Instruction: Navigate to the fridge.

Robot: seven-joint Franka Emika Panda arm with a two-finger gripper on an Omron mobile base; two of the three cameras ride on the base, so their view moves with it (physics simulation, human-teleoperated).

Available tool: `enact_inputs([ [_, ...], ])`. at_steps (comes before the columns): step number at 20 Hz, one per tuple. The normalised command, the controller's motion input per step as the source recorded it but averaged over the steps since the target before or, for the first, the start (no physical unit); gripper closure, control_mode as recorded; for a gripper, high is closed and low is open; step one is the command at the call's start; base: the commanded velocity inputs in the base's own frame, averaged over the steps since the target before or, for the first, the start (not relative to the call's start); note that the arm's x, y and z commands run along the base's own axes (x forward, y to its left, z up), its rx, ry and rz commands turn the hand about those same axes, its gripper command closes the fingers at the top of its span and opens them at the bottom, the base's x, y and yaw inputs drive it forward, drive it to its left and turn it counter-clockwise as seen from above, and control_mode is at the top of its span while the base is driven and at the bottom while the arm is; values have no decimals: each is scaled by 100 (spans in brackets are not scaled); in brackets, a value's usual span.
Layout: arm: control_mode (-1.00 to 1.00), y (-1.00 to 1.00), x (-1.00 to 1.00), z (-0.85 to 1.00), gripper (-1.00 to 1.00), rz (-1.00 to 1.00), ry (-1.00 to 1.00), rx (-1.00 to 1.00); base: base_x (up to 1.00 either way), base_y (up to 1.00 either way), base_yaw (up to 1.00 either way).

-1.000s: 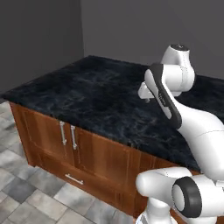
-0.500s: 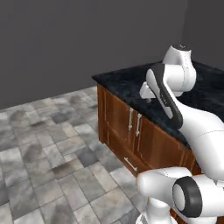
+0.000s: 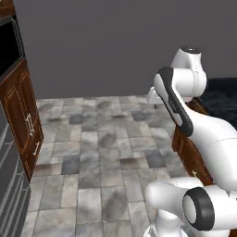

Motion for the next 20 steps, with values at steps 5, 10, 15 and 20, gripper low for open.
enact_inputs([
  [5, 100, 0, 0, 0, -100, 0, 0, 0, -18, 46, 70],
  [10, 100, 0, 0, 0, -100, 0, 0, 0, -19, 50, 70],
  [15, 100, 0, 0, 0, -100, 0, 0, 0, -12, 58, 78],
  [20, 100, 0, 0, 0, -100, 0, 0, 0, -10, 60, 80],
])
